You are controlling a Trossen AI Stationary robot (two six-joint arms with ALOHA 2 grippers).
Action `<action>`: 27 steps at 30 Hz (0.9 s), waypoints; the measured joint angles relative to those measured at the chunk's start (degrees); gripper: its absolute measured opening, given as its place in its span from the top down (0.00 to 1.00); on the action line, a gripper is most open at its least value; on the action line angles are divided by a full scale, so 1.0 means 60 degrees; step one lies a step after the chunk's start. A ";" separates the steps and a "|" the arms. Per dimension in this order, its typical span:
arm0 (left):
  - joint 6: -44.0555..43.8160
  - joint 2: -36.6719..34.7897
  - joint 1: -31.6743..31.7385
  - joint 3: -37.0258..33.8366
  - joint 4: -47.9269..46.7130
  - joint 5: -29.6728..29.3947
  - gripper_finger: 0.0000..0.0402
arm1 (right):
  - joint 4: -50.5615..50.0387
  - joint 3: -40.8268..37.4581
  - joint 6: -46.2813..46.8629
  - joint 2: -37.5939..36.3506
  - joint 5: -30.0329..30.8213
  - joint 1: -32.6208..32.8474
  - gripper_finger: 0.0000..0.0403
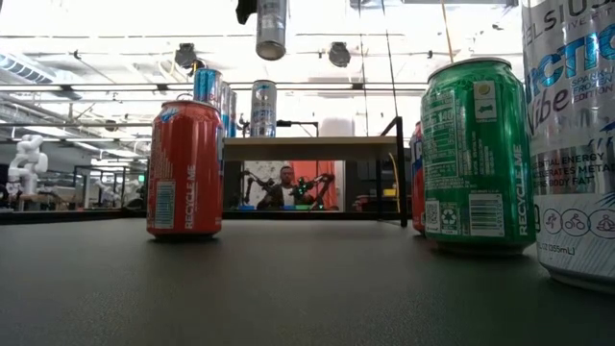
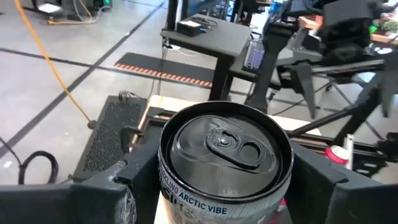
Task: Place canned beverage on shelf
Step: Put the top white-blue soda can on the shelf
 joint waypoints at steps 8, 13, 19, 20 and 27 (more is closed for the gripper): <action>0.0250 -0.0122 0.0083 -0.0731 -0.0423 -0.0441 0.37 | -0.0022 0.0004 -0.0013 0.0089 -0.0010 0.0092 0.19; 0.0220 -0.0693 0.0175 -0.1388 -0.0703 -0.0197 0.37 | -0.0071 0.0004 -0.0038 0.0068 -0.0004 0.0092 0.19; 0.0265 -0.1300 0.0109 -0.2208 0.0432 -0.0374 0.37 | -0.0073 0.0004 -0.0223 0.0071 -0.0004 0.0092 0.19; 0.0195 -0.1297 0.0109 -0.2418 0.0650 -0.0387 0.37 | -0.0074 0.0004 -0.0257 0.0071 -0.0001 0.0092 0.19; 0.0013 -0.1382 -0.0070 -0.3464 0.1417 -0.0657 0.37 | -0.0153 0.0004 -0.0318 0.0071 -0.0004 0.0089 0.19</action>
